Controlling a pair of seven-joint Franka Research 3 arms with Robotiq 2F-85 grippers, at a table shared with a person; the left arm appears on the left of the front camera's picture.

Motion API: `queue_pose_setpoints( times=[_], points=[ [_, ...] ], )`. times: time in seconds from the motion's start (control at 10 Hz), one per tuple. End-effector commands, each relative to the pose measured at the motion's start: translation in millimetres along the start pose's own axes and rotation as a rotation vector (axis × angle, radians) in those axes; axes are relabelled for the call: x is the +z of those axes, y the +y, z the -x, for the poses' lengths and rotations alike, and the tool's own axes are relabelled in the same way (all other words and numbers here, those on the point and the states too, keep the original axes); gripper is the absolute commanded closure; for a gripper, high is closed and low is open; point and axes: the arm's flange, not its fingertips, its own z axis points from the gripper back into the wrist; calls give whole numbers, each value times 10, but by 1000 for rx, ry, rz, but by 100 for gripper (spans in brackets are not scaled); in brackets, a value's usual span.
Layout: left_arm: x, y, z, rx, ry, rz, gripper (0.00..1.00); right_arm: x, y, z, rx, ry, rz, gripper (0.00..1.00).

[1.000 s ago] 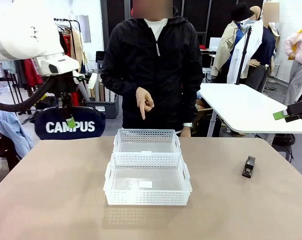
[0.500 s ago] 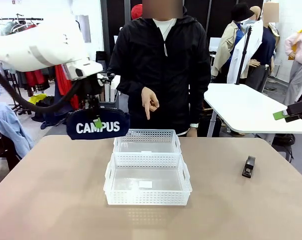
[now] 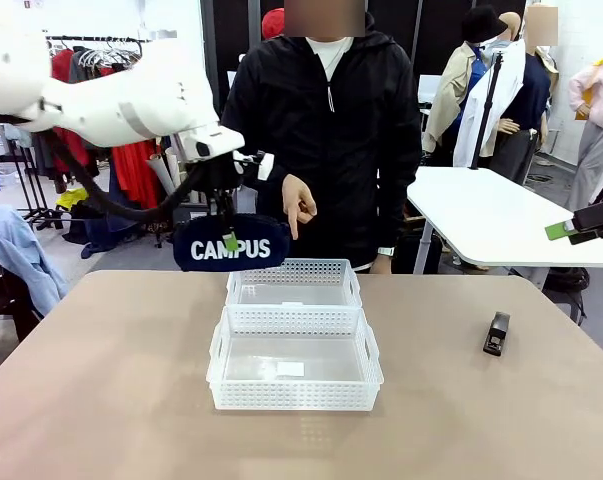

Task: Distribute items into two baskets.
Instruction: Place the picked Pencil pouch into the Organizing basket as instructed by the person.

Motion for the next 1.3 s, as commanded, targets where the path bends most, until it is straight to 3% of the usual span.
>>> queue_pose_setpoints(
  times=[0.0, 0.5, 0.9, 1.2],
  points=[
    [-148, 215, -189, 6, 39, 14, 100, -7, -9, -15, 4, -19, -21, 0],
    [-537, 352, -547, -8, 30, -34, 100, -7, -9, -15, 4, -19, -21, 0],
    [-775, 602, -873, -17, 36, -114, 100, -7, -9, -15, 4, -19, -21, 0],
    [-961, 858, -929, -6, 47, -134, 100, -7, -9, -15, 4, -19, -21, 0]
  ],
)
